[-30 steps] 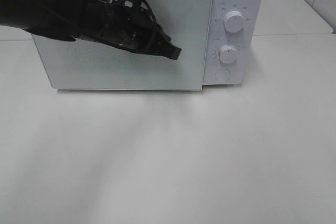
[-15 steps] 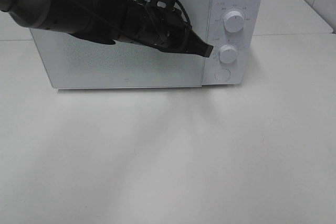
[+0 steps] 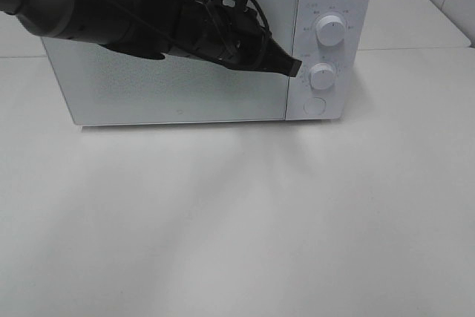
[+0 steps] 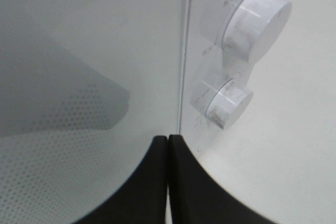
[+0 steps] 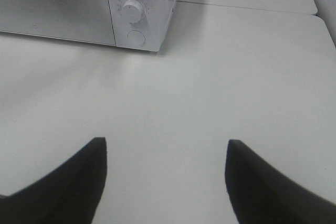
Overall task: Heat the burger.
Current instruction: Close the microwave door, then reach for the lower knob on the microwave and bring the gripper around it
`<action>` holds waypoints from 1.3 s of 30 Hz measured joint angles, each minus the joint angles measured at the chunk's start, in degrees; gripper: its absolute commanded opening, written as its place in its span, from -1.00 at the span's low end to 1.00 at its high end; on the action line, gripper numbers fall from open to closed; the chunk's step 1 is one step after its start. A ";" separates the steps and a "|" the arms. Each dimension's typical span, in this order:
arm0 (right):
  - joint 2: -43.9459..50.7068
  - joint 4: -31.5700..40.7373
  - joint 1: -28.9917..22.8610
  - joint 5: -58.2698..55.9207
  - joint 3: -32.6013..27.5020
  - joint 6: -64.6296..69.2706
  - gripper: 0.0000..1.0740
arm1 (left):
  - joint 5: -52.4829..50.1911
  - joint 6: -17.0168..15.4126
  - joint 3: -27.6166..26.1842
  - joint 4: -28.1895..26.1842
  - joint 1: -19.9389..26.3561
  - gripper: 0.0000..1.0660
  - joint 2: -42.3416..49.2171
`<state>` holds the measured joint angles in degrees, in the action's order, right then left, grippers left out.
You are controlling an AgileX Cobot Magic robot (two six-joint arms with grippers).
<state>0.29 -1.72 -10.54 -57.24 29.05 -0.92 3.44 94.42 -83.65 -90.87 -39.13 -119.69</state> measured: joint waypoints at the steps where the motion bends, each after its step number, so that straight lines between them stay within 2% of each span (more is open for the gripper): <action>1: 0.00 0.00 0.00 0.00 0.00 0.00 0.16 | 0.80 0.11 0.23 0.40 0.06 -1.00 0.63; 8: 0.00 0.00 0.00 0.00 0.00 0.00 0.16 | -0.57 1.49 4.76 3.95 1.38 -1.00 6.82; 10: 0.00 0.00 0.00 0.00 0.00 0.00 0.16 | -1.26 1.60 10.49 5.16 1.66 -1.00 12.26; 11: 0.00 0.00 0.00 0.00 0.00 0.00 0.16 | -1.26 1.60 10.49 5.16 1.66 -1.00 12.26; 13: 0.00 0.00 0.00 0.00 0.00 0.00 0.16 | -1.20 1.60 15.41 6.02 1.66 -1.00 16.50; 16: 0.00 0.00 0.00 0.00 0.00 0.00 0.16 | -1.20 1.60 16.90 6.19 1.60 -1.00 18.16; 18: 0.00 0.00 0.00 0.00 0.00 0.00 0.16 | -1.55 1.60 24.12 6.36 1.60 -1.00 24.24; 21: 0.00 0.00 0.00 0.00 0.00 0.00 0.16 | -1.95 1.60 25.90 6.36 1.60 -1.00 25.90; 23: 0.00 0.00 0.00 0.00 0.00 0.00 0.16 | -4.53 1.15 31.74 6.47 1.60 -1.00 31.74; 24: 0.00 0.00 0.00 0.00 0.00 0.00 0.16 | -4.53 1.15 31.74 6.47 1.60 -1.00 31.74; 26: 0.00 0.00 0.00 0.00 0.00 0.00 0.16 | -6.53 1.20 36.10 6.36 1.60 -1.00 35.29; 27: 0.00 0.00 0.00 0.00 0.00 0.00 0.16 | -6.53 1.20 36.10 6.36 1.60 -1.00 35.29; 29: 0.00 0.00 0.00 0.00 0.00 0.00 0.16 | -7.73 1.15 39.65 5.27 1.60 -1.00 38.50; 39: 0.00 0.00 0.00 0.00 0.00 0.00 0.16 | -7.16 1.03 46.64 1.09 1.60 -1.00 43.09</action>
<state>0.29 -1.72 -10.54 -57.24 29.05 -0.92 -3.72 95.45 -37.01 -89.78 -37.53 -76.60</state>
